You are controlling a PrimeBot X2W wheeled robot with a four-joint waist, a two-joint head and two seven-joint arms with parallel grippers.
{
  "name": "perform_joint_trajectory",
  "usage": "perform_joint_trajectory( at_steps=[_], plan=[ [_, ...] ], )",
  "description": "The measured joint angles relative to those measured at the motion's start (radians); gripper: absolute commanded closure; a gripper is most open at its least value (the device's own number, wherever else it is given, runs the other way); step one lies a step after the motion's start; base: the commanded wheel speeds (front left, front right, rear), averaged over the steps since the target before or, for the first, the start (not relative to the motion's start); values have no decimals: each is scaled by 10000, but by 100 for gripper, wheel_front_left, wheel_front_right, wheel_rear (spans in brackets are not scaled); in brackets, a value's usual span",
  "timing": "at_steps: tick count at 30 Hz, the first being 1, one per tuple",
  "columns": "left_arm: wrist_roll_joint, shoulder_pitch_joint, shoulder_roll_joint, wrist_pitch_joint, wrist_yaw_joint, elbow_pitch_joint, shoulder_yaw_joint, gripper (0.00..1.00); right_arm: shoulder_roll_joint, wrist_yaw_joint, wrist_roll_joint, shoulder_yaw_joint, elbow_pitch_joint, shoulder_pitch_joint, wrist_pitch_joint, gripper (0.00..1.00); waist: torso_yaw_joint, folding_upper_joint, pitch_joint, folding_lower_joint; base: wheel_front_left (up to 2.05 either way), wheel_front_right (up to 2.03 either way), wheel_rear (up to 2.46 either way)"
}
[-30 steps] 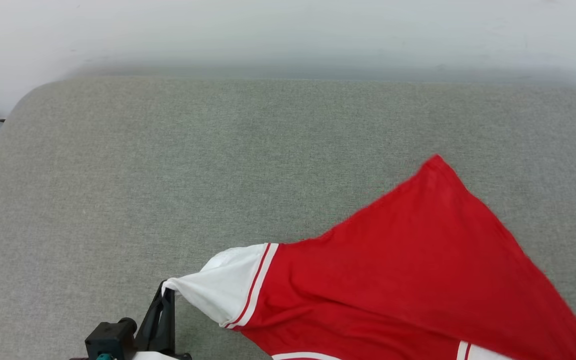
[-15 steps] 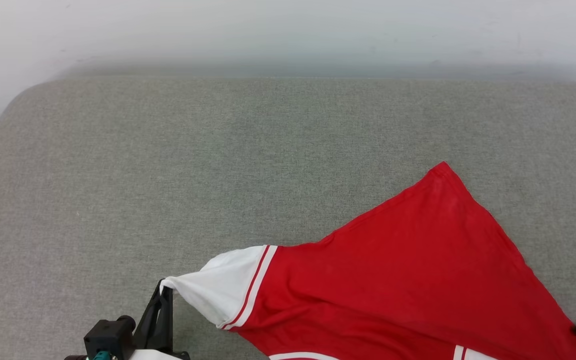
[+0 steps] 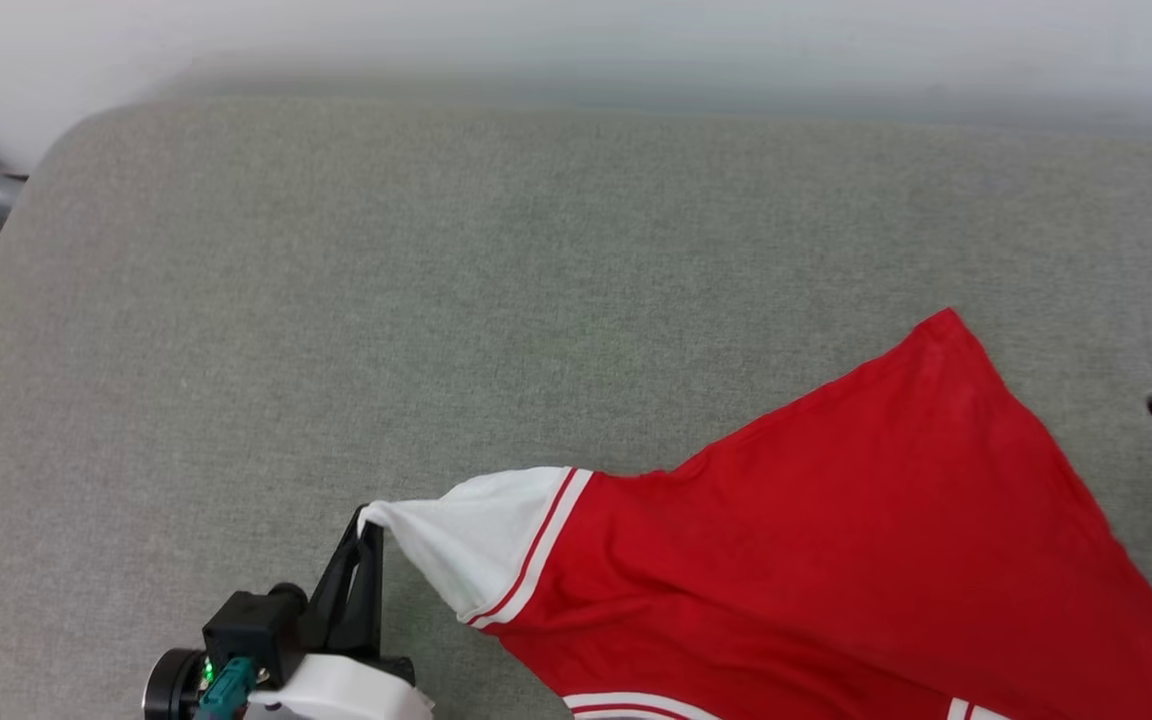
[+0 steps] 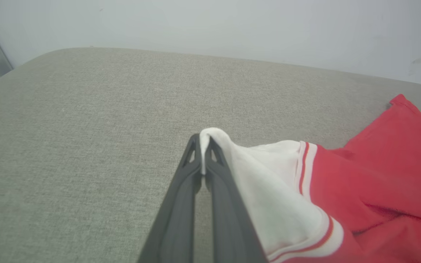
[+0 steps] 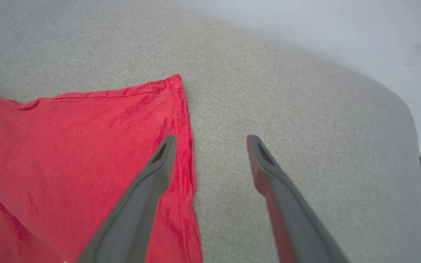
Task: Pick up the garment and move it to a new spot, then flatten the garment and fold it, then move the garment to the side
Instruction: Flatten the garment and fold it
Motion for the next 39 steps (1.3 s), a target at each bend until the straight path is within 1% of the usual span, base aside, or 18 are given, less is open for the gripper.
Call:
perform_joint_trajectory(
  at_steps=[3, 6, 10, 13, 16, 19, 23, 28, 32, 33, 34, 35, 39],
  plan=[
    [29, -248, -88, -13, -31, 54, -84, 100, 159, 0, -265, 631, -81, -931, 738, 0, 111, 0, 248, 0, 0, 0, 0],
    [94, -469, -165, -27, -90, 136, -192, 100, 222, 0, -418, 1338, 265, -1947, 1390, 0, 236, 0, 467, 0, 0, 0, 0],
    [157, -768, -295, -63, -180, 251, -314, 100, 412, 0, -451, 2330, 1137, -3187, 2268, 0, 438, 0, 728, 1, 0, 0, 0],
    [192, -936, -391, -88, -201, 299, -353, 100, 568, 0, -570, 3083, 1793, -4125, 2667, 0, 578, 0, 926, 1, 0, 0, 0],
    [215, -1021, -441, -115, -199, 307, -357, 100, 861, 0, -723, 3779, 2638, -4925, 2980, 0, 656, 0, 1134, 1, 0, 0, 0],
    [282, -1111, -554, -150, -207, 324, -431, 100, 1233, 0, -709, 4155, 3547, -5566, 3012, 0, 752, 0, 1339, 1, 0, 0, 0],
    [330, -1330, -713, -180, -280, 368, -504, 100, 1553, 0, -619, 4598, 4552, -6167, 2744, 0, 923, 0, 1613, 1, 0, 0, 0],
    [368, -1478, -817, -194, -301, 462, -472, 100, 1618, 0, -500, 5321, 5567, -6475, 2472, 0, 1108, 0, 1880, 0, 0, 0, 0],
    [387, -1484, -884, -205, -353, 554, -414, 100, 1570, -6, -242, 5963, 5864, -6654, 2274, 0, 1139, 0, 1916, -1, 0, 0, 0],
    [391, -1484, -897, -205, -372, 579, -384, 100, 1557, -6, -161, 6073, 5927, -6697, 2117, 56, 1120, 0, 1908, -1, 0, 0, 0],
    [401, -1484, -909, -205, -376, 612, -364, 100, 1547, -4, -82, 6184, 5992, -6713, 1941, 98, 1100, 0, 1891, 0, 0, 0, 0],
    [403, -1485, -917, -205, -378, 646, -337, 100, 1542, -4, -8, 6288, 6069, -6750, 1806, 100, 1075, 0, 1865, 0, 0, 0, 0],
    [431, -1484, -915, -207, -435, 727, -278, 100, 1613, 4, 176, 6765, 6264, -6956, 1062, 100, 947, 0, 1690, 0, 0, 0, 0]
  ],
)
